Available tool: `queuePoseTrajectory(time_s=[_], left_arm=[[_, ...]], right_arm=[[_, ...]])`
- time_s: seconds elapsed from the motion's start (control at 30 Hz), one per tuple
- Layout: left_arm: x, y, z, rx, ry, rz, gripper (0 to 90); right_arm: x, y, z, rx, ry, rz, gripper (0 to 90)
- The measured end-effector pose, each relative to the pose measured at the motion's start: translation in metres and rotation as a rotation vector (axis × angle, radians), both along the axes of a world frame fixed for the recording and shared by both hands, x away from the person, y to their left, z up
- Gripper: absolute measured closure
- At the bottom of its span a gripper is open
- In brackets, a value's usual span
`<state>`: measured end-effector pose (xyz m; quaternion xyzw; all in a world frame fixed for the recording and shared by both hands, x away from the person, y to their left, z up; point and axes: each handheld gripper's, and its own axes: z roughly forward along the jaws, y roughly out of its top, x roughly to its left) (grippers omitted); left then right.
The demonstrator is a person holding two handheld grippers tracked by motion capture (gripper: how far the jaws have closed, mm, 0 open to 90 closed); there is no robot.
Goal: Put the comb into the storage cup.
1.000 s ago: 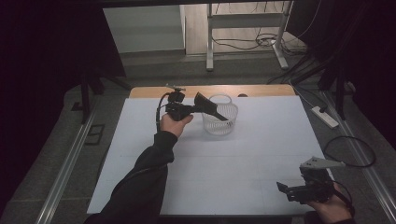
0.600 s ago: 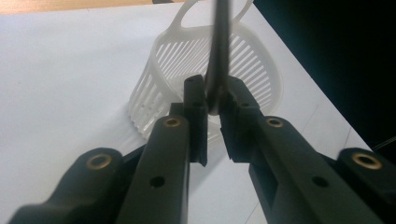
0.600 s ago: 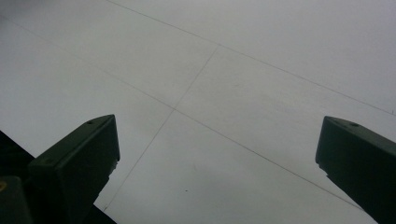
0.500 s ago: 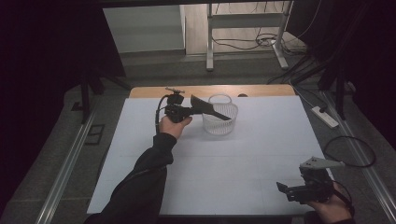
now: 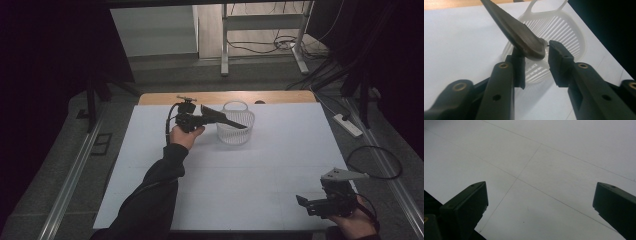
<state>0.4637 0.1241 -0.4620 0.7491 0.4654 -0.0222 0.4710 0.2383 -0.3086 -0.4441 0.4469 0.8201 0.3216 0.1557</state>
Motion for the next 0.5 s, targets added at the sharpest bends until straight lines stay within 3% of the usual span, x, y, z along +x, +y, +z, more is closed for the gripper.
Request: queuePoseTrajectory(time_s=[0.5], left_arm=[[-0.0026,-0.0025,0.0019,0.078,-0.079,0.017,40.7]], right_arm=[[-0.0003,0.0004,0.0,-0.003,-0.002,0.004,0.2]])
